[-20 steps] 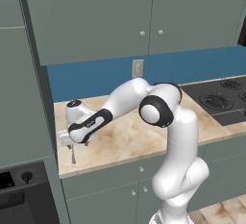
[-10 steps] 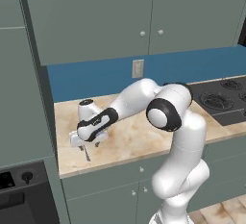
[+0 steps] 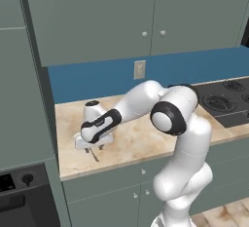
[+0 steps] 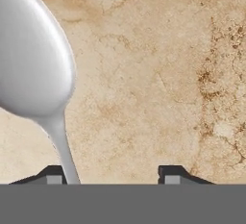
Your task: Take the fork and place it on the left side of the plate. Then take the spoon and place it on the right side of the plate. Make sure they're directly next to the plate.
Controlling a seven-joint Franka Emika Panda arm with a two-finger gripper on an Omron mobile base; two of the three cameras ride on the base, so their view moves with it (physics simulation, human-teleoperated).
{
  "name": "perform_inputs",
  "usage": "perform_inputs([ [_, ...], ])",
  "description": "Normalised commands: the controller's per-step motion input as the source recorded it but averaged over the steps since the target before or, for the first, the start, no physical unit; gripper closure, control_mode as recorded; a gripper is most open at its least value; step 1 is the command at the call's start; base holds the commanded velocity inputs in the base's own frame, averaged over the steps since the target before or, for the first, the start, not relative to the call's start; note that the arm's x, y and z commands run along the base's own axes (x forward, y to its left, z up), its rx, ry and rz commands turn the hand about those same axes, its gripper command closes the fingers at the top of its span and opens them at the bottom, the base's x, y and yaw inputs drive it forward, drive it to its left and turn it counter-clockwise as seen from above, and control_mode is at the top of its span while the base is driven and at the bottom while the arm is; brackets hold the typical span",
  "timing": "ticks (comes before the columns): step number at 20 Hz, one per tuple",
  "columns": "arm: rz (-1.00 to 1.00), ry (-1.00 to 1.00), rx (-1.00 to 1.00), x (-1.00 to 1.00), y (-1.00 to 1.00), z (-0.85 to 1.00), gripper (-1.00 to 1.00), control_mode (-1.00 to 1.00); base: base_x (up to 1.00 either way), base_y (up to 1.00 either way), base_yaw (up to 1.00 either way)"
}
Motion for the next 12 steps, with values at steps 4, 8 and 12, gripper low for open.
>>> perform_inputs([
  [4, 0.0, 0.0, 0.0, 0.0, -0.16, -0.53, 1.0, -1.0, 0.0, 0.0, 0.0],
  [8, 0.0, 0.03, 0.0, 0.0, -0.13, -0.66, 1.0, -1.0, 0.0, 0.0, 0.0],
  [12, 0.0, 0.05, 0.0, -0.11, -0.31, -0.59, 1.0, -1.0, 0.0, 0.0, 0.0],
])
